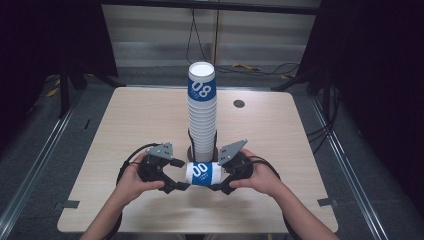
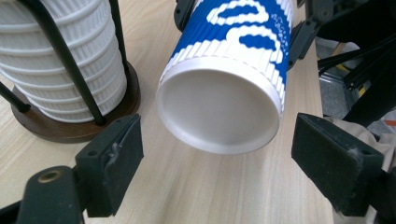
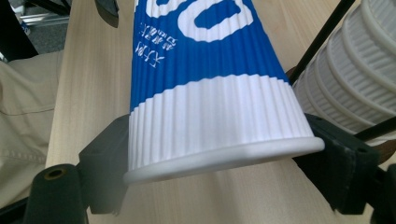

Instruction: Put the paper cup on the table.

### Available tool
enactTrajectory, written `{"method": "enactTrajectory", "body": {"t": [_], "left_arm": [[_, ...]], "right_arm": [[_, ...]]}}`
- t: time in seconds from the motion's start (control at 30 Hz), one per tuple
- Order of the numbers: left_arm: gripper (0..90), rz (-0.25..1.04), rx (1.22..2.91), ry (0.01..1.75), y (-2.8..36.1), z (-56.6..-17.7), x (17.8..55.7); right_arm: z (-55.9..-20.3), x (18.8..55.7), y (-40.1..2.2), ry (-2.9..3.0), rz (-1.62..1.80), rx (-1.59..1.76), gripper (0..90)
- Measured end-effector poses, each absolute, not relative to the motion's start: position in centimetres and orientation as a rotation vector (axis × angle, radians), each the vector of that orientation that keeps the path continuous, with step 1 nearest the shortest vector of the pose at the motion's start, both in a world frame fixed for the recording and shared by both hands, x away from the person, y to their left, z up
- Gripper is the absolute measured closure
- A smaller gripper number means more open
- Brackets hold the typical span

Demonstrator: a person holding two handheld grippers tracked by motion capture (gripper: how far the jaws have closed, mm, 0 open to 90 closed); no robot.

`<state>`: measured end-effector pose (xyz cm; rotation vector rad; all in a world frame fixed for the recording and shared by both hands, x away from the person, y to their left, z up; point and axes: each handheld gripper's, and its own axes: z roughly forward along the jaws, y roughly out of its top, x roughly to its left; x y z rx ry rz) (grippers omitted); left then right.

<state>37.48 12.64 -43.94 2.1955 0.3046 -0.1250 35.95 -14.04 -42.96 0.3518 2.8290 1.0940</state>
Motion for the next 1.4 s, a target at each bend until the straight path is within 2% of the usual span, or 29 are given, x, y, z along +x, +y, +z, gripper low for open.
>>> {"method": "enactTrajectory", "body": {"t": [1.4], "left_arm": [[17.4, -0.056, 2.283, 0.323, 12.7, -44.4, 37.2]], "right_arm": [[-41.4, 36.8, -12.2, 3.015, 0.668, 0.322, 17.5]]}}
